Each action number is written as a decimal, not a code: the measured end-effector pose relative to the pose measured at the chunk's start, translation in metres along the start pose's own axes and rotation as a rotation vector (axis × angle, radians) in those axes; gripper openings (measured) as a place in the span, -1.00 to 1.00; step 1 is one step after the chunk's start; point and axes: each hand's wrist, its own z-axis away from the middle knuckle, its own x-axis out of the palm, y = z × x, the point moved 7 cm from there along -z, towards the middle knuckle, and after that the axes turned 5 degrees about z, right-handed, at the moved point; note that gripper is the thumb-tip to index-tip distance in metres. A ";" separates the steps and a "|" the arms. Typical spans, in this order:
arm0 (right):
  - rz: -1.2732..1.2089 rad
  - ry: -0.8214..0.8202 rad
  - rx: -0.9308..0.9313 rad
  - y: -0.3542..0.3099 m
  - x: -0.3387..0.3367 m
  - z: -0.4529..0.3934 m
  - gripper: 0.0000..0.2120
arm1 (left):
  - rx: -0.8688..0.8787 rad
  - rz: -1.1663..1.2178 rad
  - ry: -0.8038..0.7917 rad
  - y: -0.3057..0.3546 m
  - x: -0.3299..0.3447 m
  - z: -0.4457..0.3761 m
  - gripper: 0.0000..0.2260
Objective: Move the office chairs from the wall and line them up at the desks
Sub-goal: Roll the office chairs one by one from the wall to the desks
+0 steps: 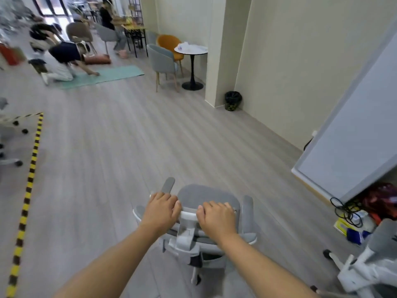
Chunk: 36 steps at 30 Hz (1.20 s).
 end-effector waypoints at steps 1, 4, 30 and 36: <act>-0.004 0.007 -0.024 -0.017 -0.002 0.004 -0.62 | -0.022 -0.008 0.004 -0.011 -0.007 0.016 -0.63; -0.007 0.016 -0.092 -0.072 -0.010 0.019 -0.62 | -0.085 -0.026 0.032 -0.048 -0.032 0.065 -0.63; -0.177 0.007 -0.529 -0.596 -0.022 0.066 -0.59 | -0.476 -0.185 0.170 -0.425 -0.246 0.386 -0.66; -0.230 -0.021 -0.675 -0.727 -0.013 0.037 -0.57 | -0.576 -0.269 0.266 -0.531 -0.294 0.427 -0.70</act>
